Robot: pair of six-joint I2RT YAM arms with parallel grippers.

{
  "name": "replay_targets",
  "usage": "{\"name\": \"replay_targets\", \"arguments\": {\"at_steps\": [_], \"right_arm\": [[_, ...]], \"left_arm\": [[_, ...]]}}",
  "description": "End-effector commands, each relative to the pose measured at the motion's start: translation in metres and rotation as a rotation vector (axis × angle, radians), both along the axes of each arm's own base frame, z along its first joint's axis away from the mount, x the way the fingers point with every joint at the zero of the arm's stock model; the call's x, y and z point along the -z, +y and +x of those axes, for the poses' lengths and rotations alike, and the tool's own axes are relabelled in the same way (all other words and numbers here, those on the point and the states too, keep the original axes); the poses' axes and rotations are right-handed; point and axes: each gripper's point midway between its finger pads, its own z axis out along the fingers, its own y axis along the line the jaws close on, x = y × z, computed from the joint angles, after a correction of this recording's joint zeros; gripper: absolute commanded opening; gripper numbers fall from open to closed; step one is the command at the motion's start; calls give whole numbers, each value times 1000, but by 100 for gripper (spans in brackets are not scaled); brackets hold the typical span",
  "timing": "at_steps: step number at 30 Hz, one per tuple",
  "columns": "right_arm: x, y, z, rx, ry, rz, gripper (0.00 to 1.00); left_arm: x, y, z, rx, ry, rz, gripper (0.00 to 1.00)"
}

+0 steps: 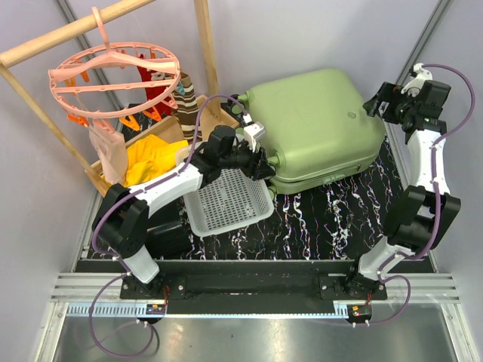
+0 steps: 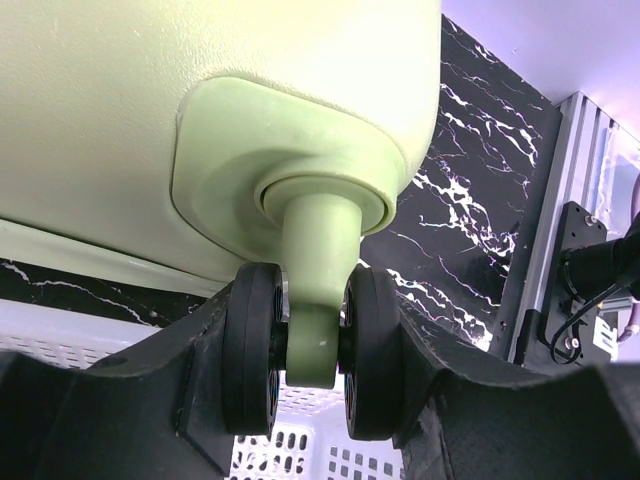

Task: Open, take out, and arrange the luggage
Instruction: Unzip the luggage

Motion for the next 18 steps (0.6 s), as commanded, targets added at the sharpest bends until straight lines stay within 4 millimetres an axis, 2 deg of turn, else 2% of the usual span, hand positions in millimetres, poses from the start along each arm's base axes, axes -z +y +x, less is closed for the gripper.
{"name": "replay_targets", "arguments": {"at_steps": [1,2,3,4,5,6,8,11,12,13,14,15,16,18], "right_arm": [[-21,14,8,-231,-99,-1,100],[-20,11,12,-231,-98,3,100],[-6,5,18,-225,-74,18,99],[0,2,22,-218,-63,23,98],[1,-2,27,-214,-63,25,97],[11,-1,29,-249,-53,59,96],[12,4,32,-298,-55,113,94],[20,17,27,-373,-42,207,90],[20,22,23,-391,-41,232,88],[31,25,19,-386,-18,258,87],[32,27,17,-385,-17,278,86],[26,33,9,-404,-28,292,85],[43,39,-1,-405,6,335,84],[38,46,-13,-394,-4,358,84]], "left_arm": [[-44,32,48,-210,-145,-34,0],[-43,34,49,-213,-151,-29,0],[-43,35,50,-218,-153,-25,0],[-42,37,52,-223,-155,-20,0],[-43,39,53,-227,-158,-17,0],[-43,41,54,-233,-161,-13,0],[-43,46,58,-246,-165,-7,0],[-45,47,63,-245,-167,-9,0],[-40,46,65,-241,-160,0,0],[-44,44,68,-235,-175,1,0],[-40,43,69,-227,-166,14,0],[-39,40,73,-222,-167,18,0],[-38,40,74,-216,-171,24,0],[-39,36,76,-200,-177,20,0]]}}
